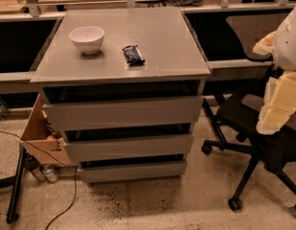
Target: Open top drawer
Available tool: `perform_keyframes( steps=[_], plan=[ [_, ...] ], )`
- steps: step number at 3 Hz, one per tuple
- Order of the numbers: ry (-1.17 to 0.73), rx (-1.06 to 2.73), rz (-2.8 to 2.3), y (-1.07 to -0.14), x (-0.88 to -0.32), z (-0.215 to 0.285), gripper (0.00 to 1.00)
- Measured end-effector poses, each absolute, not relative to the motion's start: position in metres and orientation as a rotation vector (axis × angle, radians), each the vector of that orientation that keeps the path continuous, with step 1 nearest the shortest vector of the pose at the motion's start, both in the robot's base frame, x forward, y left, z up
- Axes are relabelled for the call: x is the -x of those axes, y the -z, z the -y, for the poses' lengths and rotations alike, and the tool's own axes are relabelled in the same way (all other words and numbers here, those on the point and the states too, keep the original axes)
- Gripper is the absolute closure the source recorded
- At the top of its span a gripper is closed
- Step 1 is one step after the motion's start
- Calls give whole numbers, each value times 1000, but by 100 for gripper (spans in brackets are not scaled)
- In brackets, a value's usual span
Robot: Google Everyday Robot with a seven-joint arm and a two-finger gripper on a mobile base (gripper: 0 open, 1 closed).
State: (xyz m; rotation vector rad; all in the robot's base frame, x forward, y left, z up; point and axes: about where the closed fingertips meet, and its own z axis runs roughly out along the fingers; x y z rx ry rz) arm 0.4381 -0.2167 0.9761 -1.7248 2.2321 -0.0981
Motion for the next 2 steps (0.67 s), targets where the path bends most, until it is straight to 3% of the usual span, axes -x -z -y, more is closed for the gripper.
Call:
perform_keyframes(
  steps=[2],
  plan=[
    [81, 1750, -2211, -965, -437, 216, 0]
  ],
)
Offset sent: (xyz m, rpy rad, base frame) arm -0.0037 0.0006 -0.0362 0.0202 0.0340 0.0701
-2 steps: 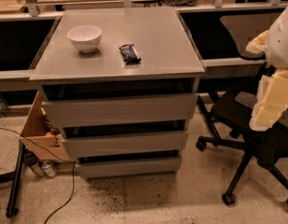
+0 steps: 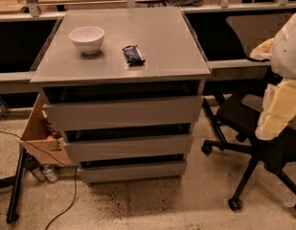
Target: Open top drawer
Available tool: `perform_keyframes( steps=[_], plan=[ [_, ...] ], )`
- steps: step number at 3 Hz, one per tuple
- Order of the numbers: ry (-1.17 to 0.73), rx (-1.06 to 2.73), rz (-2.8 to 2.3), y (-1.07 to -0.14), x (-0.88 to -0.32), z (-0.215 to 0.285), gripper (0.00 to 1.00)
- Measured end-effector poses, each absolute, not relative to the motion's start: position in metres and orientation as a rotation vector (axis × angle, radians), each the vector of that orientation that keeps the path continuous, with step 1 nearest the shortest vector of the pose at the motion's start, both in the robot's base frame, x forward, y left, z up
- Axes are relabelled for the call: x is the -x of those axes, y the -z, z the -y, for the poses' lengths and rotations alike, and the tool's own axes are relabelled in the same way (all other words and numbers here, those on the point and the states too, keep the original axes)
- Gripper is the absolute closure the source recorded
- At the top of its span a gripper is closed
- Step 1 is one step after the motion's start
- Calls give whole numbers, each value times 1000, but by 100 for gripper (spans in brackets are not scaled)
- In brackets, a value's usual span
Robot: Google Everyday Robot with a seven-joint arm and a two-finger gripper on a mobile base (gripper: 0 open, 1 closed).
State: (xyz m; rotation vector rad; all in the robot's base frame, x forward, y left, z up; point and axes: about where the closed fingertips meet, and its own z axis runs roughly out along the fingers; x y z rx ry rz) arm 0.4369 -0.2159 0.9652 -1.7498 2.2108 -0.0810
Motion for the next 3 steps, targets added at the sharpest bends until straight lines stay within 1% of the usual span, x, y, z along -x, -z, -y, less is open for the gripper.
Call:
perform_keyframes(
  steps=[1, 3],
  plan=[
    [22, 1797, -2193, -937, -437, 213, 0],
    [-162, 1862, -2154, -849, -447, 197, 0]
  ],
)
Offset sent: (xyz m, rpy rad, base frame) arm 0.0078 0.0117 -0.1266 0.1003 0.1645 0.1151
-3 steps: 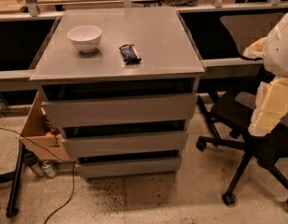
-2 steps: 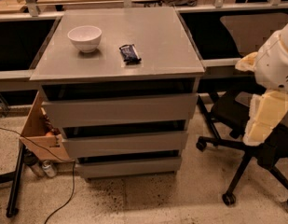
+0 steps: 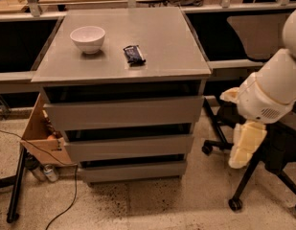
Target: Open top drawer
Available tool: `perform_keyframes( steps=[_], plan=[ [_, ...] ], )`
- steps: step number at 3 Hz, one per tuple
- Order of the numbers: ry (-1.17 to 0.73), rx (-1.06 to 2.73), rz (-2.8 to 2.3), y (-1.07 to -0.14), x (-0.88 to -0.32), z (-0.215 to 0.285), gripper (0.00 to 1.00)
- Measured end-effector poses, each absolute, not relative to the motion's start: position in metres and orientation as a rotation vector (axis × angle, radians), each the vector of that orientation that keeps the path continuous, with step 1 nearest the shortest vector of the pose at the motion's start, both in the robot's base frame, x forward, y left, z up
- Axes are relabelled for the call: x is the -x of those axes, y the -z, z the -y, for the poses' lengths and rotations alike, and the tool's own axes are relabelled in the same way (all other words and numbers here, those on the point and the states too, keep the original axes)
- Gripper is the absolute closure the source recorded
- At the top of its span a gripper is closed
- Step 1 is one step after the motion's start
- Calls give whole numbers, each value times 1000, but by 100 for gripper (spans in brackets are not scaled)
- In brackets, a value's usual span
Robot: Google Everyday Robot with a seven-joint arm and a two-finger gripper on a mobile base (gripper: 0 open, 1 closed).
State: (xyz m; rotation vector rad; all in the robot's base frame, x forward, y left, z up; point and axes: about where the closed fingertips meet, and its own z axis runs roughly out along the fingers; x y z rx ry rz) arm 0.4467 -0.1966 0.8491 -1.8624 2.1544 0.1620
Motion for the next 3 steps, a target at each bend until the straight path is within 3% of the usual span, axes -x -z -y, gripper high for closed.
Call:
perform_keyframes(
  steps=[3],
  plan=[
    [-399, 1704, -2147, -754, -495, 119, 0]
  ],
)
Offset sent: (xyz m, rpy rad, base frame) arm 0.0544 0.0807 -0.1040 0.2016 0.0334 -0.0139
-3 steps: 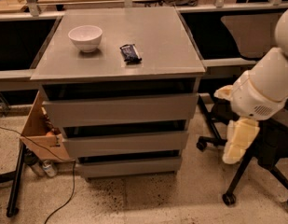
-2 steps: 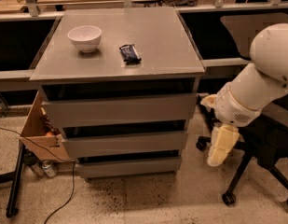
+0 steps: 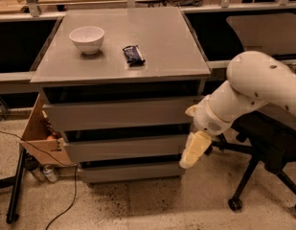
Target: Open top drawer
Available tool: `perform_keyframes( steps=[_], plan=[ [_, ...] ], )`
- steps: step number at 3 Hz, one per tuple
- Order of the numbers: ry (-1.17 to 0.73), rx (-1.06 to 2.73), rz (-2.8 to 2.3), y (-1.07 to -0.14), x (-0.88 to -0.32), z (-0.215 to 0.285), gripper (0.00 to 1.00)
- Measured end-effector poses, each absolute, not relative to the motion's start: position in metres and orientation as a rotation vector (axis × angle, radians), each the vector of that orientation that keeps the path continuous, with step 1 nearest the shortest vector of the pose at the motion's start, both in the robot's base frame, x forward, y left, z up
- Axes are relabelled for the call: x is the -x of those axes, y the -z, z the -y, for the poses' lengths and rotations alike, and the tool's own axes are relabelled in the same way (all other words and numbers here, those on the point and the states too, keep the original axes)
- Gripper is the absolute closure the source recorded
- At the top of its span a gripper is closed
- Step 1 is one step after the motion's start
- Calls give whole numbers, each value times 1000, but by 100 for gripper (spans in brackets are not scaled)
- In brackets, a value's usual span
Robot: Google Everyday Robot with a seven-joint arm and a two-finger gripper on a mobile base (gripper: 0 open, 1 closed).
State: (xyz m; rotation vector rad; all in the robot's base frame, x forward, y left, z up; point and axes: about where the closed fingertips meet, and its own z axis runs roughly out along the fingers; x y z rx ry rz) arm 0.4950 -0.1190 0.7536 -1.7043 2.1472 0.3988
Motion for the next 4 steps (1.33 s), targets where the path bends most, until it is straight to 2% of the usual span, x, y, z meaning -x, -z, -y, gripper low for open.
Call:
perform_keyframes(
  steps=[1, 4],
  plan=[
    [-532, 1414, -2247, -735, -517, 90, 0],
    [-844, 824, -2237, -732, -587, 50, 0]
  ],
)
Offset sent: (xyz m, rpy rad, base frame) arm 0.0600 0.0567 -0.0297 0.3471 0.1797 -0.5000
